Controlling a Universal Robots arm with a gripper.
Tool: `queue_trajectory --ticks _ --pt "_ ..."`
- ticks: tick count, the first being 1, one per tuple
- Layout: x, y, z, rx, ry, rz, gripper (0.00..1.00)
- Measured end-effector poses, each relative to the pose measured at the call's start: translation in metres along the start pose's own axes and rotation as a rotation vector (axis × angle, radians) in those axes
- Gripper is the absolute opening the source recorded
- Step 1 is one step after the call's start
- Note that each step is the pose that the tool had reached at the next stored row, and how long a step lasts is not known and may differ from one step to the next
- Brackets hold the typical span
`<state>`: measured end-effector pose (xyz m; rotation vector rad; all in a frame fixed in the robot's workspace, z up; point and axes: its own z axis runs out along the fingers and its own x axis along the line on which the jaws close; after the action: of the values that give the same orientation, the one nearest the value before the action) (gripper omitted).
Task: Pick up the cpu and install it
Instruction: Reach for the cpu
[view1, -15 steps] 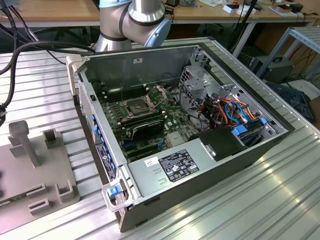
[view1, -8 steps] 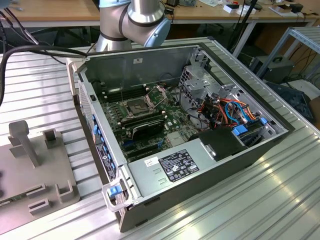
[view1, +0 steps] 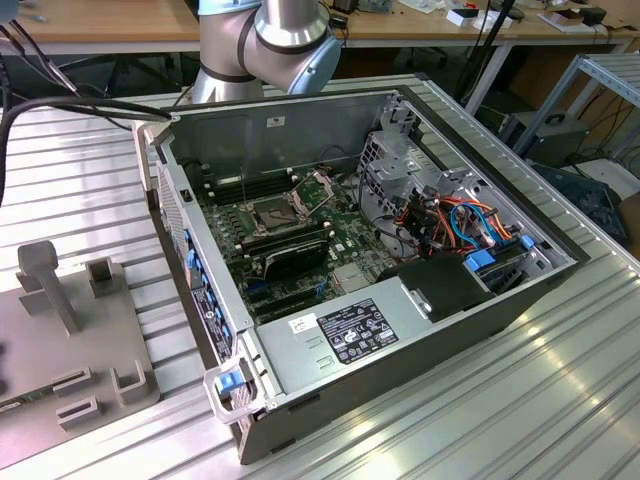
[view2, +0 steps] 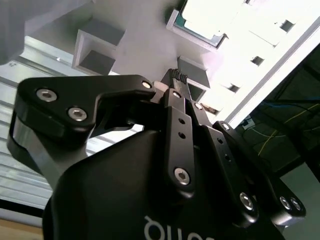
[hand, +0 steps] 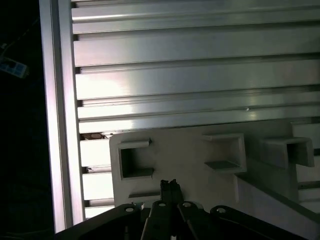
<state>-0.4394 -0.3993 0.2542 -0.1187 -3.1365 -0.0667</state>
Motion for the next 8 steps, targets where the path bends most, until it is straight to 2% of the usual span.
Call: queue_trajectory --ticks 1,2,8 --pt "0.0 0.0 0.0003 0.0009 0.0101 0.0 0.11" --pt "0.0 0.0 0.0002 0.0014 0.0117 0.001 0.11" --pt "-0.0003 -0.0027 0.0002 0.0016 0.0117 0.0 0.11"
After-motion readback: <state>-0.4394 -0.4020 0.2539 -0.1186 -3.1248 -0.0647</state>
